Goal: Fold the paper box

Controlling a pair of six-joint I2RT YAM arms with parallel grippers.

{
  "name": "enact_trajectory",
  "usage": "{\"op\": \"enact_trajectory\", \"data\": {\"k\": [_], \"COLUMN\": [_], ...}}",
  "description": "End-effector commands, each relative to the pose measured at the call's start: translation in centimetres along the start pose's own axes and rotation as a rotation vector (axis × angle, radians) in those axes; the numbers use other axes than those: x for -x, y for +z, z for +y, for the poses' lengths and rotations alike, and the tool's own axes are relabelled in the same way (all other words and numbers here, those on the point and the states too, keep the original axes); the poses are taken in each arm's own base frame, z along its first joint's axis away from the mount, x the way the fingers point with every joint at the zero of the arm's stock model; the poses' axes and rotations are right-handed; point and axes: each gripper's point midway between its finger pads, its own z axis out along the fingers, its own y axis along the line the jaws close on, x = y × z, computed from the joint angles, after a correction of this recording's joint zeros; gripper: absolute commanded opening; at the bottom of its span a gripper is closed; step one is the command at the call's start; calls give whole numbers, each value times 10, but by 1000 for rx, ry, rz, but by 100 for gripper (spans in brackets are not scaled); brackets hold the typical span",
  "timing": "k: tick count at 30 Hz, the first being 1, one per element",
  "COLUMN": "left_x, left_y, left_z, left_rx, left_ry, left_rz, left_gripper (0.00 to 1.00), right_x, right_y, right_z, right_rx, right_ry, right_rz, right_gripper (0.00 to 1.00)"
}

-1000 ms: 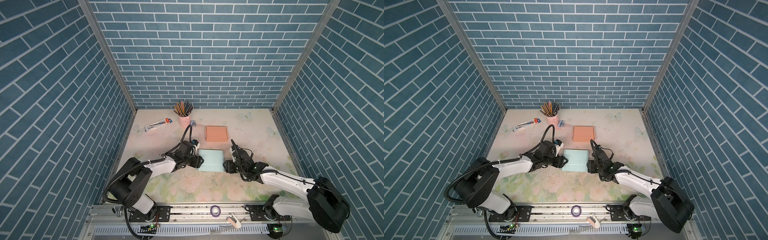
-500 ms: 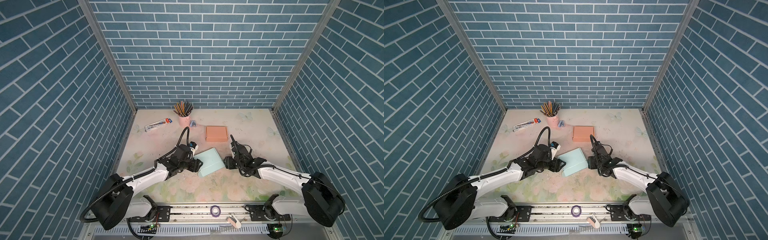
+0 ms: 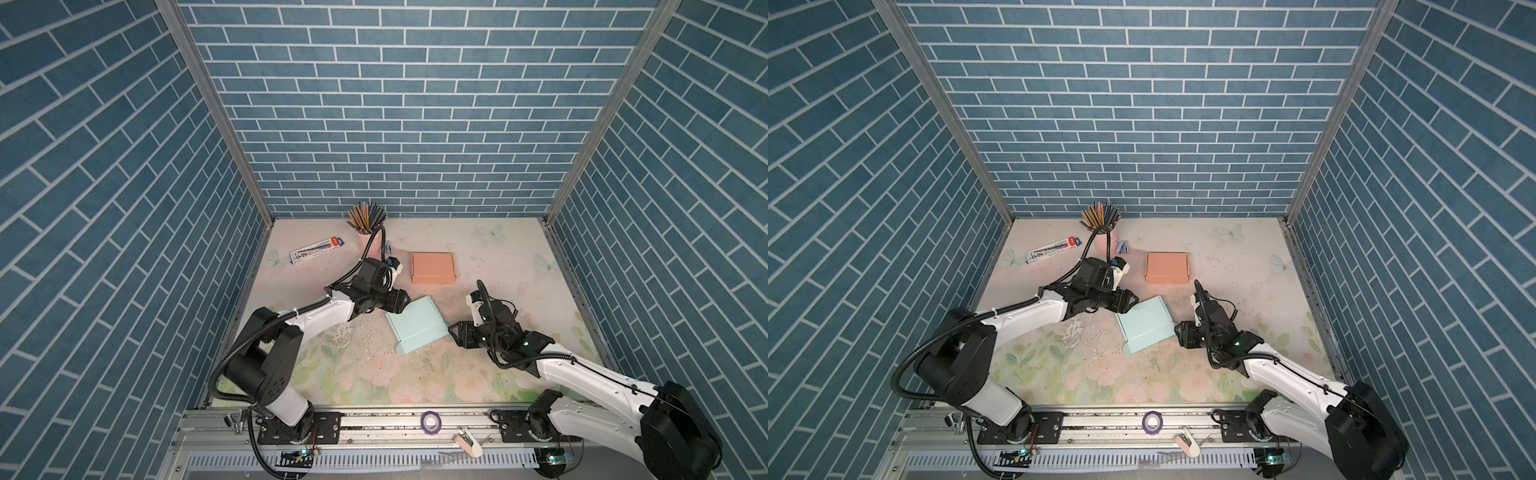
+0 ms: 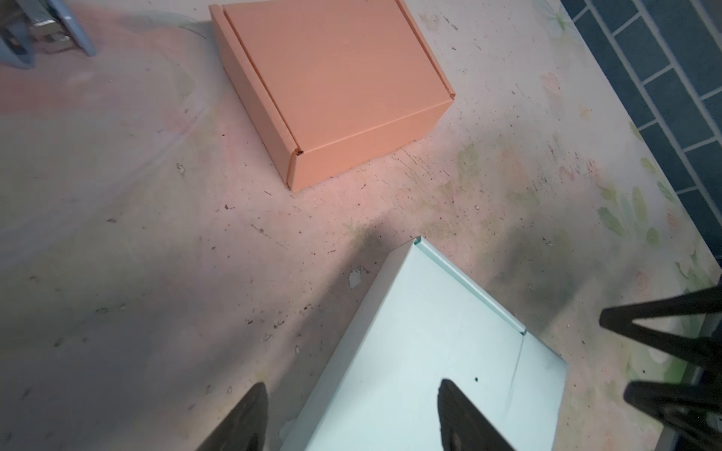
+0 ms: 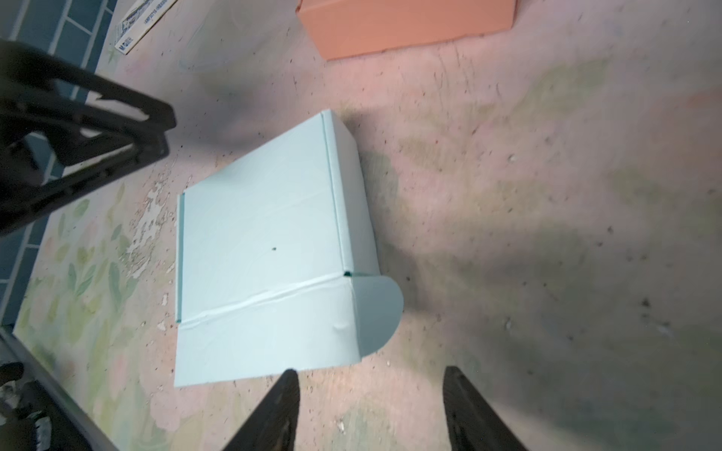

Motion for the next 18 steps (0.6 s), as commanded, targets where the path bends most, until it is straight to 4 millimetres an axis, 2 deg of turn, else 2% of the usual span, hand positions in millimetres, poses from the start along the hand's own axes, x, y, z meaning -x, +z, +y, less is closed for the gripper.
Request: {"op": "enact_trajectory", "data": {"k": [1,5,10,18], "left_x": [6,1,-12,-31], "left_y": [12,19,17,10], "left_z": [-7,-10,-12,-17], "left_rx": [-64,-122,-139,-172], "left_ry": [10,-25,-49,-107], "left_rz": [7,4,15,0], "left_gripper": [69,69,69,68], "right_x": [-15,-27,-26,-20], "right_y": [1,9,17,26], "right_z": [20,35,53,42], "right_rx": [92,150,289,246], "right_ry": [52,48,119,143], "right_rz": [38,65,33,5], "right_gripper": [59,59,60,60]}}
